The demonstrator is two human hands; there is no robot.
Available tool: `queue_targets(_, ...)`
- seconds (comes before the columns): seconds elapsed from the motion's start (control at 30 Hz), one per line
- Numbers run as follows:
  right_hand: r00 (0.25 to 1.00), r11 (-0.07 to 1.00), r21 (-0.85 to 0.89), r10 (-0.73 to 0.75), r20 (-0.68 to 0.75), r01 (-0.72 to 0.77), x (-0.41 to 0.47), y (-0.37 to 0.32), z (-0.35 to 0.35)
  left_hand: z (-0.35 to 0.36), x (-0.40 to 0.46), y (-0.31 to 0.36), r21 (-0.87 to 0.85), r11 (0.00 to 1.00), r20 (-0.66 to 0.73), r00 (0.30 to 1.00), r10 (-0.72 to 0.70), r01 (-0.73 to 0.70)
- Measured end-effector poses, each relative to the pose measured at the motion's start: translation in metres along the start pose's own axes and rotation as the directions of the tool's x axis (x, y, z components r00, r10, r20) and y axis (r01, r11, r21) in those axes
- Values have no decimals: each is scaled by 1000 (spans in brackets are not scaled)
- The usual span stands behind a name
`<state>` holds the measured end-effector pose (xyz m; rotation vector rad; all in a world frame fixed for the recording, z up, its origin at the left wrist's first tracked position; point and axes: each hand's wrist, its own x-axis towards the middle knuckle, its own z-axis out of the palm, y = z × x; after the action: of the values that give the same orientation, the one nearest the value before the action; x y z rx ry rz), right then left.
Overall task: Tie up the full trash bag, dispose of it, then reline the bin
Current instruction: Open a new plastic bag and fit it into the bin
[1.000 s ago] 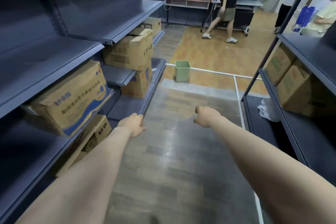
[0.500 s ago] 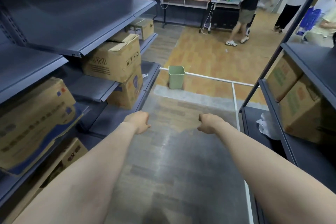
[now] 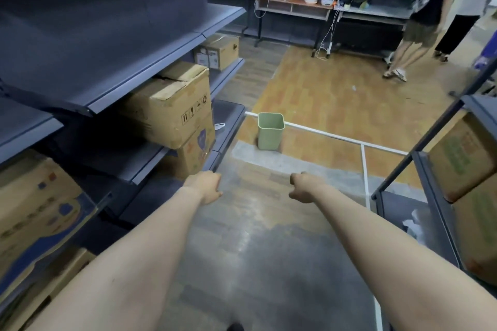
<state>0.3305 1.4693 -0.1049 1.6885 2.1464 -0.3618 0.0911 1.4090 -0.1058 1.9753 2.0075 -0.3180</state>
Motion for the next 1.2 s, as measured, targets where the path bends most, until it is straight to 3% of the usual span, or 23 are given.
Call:
queue_targets(0.27, 1000, 999, -32, -7, 19, 8, 100, 35, -46, -45, 113, 12, 10, 999, -15, 999, 33, -33)
queue_targets(0.77, 996, 996, -87, -13, 88, 21, 302, 155, -136, -111, 315, 59, -43, 998, 4, 999, -40, 40)
queue_targets(1.2, 988, 987, -62, -142, 62, 146, 486, 134, -224, -150, 483, 5, -31, 987, 117, 982, -151, 156)
